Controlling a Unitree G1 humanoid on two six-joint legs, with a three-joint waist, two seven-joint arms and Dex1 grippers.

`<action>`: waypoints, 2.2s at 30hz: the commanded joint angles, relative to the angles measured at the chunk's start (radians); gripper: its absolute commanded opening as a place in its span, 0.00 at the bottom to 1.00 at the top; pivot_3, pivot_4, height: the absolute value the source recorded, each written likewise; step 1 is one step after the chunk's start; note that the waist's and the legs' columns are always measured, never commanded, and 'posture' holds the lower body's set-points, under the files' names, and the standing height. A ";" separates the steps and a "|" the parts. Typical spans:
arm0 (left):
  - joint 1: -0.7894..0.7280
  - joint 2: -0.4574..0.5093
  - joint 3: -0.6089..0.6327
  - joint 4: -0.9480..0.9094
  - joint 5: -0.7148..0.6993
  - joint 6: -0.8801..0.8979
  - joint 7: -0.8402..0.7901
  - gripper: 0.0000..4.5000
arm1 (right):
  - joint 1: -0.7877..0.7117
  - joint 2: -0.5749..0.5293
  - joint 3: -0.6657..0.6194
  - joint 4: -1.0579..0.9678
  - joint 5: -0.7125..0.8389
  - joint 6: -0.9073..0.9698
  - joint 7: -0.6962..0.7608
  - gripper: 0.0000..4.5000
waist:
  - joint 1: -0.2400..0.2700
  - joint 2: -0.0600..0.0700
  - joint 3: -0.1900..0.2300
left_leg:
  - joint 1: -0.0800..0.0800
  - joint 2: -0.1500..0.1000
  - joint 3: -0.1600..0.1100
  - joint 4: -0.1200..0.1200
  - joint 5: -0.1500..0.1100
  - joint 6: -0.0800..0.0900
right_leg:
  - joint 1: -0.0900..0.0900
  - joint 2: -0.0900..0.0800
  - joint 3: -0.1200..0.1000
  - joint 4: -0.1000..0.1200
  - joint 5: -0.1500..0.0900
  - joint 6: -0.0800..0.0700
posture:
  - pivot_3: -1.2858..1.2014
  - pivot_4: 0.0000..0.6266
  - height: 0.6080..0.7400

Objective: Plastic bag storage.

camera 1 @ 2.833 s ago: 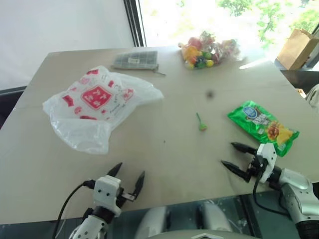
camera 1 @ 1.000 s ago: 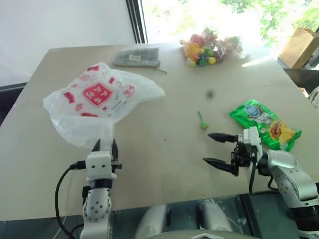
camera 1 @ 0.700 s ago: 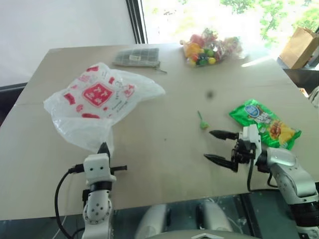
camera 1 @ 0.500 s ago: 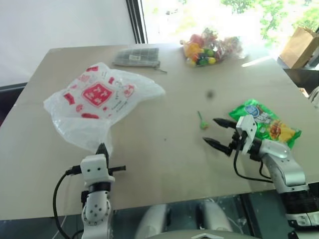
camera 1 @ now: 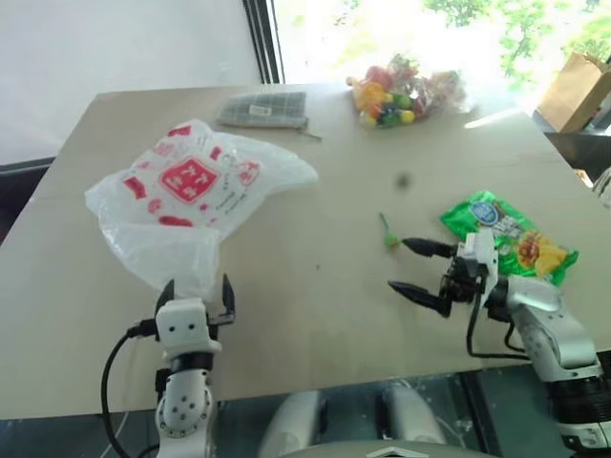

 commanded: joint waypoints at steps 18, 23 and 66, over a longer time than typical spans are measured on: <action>-0.051 -0.019 -0.012 -0.072 0.005 0.237 0.038 0.01 | -0.001 0.024 -0.007 -0.029 -0.011 -0.018 -0.018 1.00 | 0.000 0.001 0.000 | 0.001 0.000 0.000 0.000 0.000 0.000 | 0.000 0.000 0.000 0.001 0.000 0.000 | 0.52 0.24 1.00; -0.045 -0.031 -0.008 -0.106 -0.031 0.240 0.023 0.01 | -0.005 0.018 -0.005 -0.019 -0.050 -0.025 -0.050 1.00 | -0.001 0.001 0.000 | 0.001 0.000 0.000 0.000 0.000 0.000 | 0.000 0.000 0.000 0.001 0.000 0.000 | 0.52 0.24 1.00; -0.476 0.054 -0.133 0.032 -0.234 0.130 -0.223 0.00 | -0.327 0.213 0.093 0.257 -0.345 0.260 -0.507 0.16 | -0.005 0.001 -0.001 | 0.000 -0.001 -0.001 0.002 0.002 -0.002 | -0.001 0.001 -0.002 0.003 0.000 0.000 | 0.52 0.24 1.00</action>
